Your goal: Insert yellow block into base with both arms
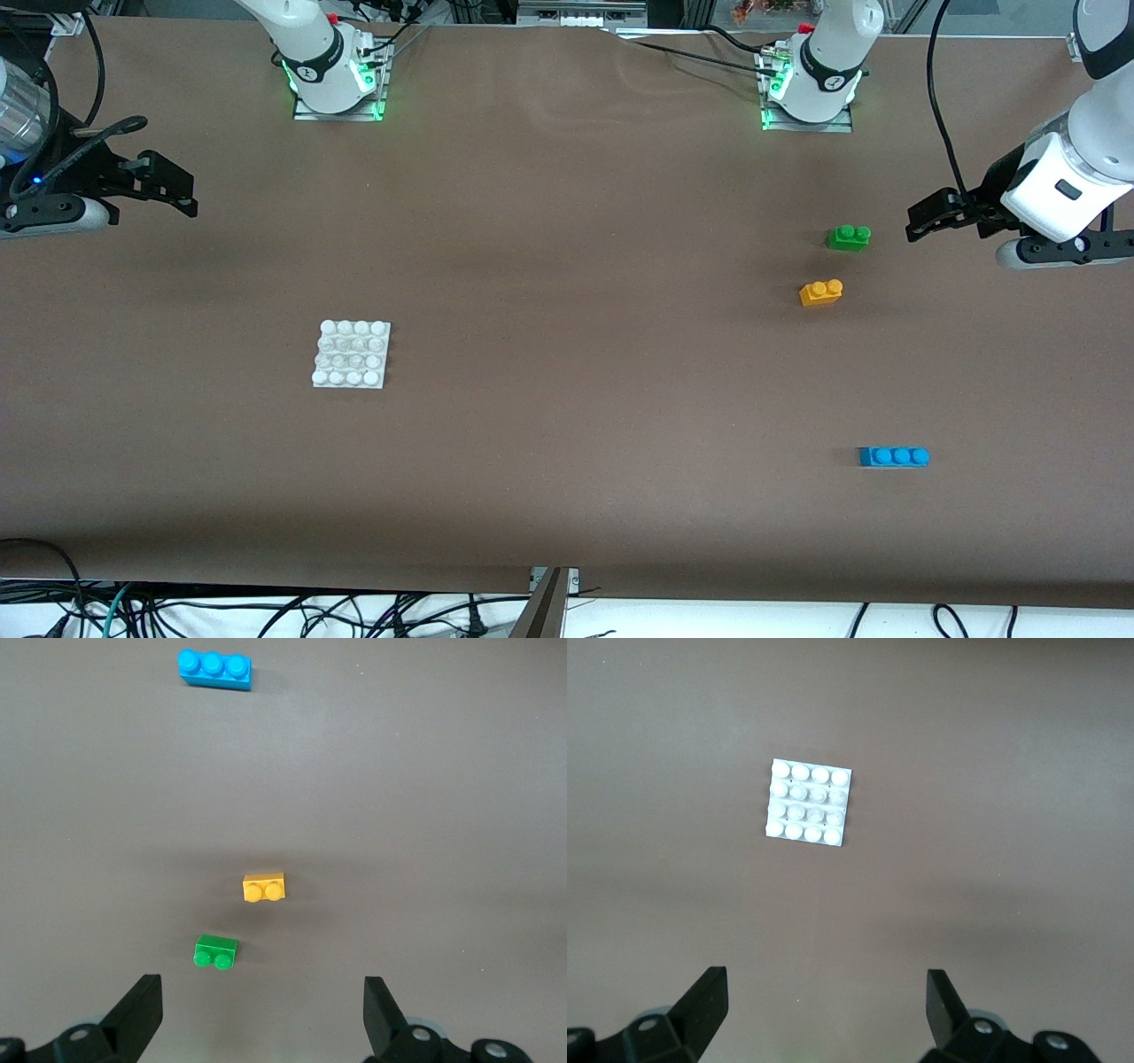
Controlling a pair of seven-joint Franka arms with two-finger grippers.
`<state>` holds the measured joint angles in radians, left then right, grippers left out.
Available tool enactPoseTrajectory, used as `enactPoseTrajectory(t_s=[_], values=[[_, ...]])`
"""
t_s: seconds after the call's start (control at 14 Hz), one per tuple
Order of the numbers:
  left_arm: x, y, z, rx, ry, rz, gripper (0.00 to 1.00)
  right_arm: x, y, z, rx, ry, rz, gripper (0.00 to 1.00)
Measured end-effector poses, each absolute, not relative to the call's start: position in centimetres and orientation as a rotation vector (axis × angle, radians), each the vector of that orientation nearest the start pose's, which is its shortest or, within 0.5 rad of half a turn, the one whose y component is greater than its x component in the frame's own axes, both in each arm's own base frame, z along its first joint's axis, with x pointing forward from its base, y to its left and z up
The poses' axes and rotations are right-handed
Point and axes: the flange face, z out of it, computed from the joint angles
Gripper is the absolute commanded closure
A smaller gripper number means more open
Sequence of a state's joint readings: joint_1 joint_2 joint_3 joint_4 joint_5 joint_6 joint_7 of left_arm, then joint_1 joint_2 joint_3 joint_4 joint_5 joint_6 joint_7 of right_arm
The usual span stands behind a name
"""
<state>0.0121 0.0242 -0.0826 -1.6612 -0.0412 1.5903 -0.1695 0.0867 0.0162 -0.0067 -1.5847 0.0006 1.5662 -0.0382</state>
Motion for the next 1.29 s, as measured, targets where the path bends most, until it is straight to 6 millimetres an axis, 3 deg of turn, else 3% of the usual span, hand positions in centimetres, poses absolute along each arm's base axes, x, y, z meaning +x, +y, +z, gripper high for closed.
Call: enactPoseTrajectory(t_s=[0.57, 0.86, 1.07, 1.29], values=[[55.6, -4.8, 57.0, -3.165, -0.147, 0.158, 0.0, 55.8, 4.1, 60.9, -3.136, -0.175, 0.043, 0.01], [55.6, -4.9, 57.0, -3.165, -0.144, 0.158, 0.0, 57.8, 4.2, 59.1, -3.136, -0.174, -0.014, 0.01], [55.6, -4.9, 57.0, -3.165, -0.144, 0.157, 0.0, 59.8, 4.6, 54.9, -3.136, -0.179, 0.057, 0.01], [55.6, -4.9, 57.1, -3.165, -0.143, 0.156, 0.0, 62.6, 5.1, 47.1, -3.135, -0.188, 0.084, 0.01]])
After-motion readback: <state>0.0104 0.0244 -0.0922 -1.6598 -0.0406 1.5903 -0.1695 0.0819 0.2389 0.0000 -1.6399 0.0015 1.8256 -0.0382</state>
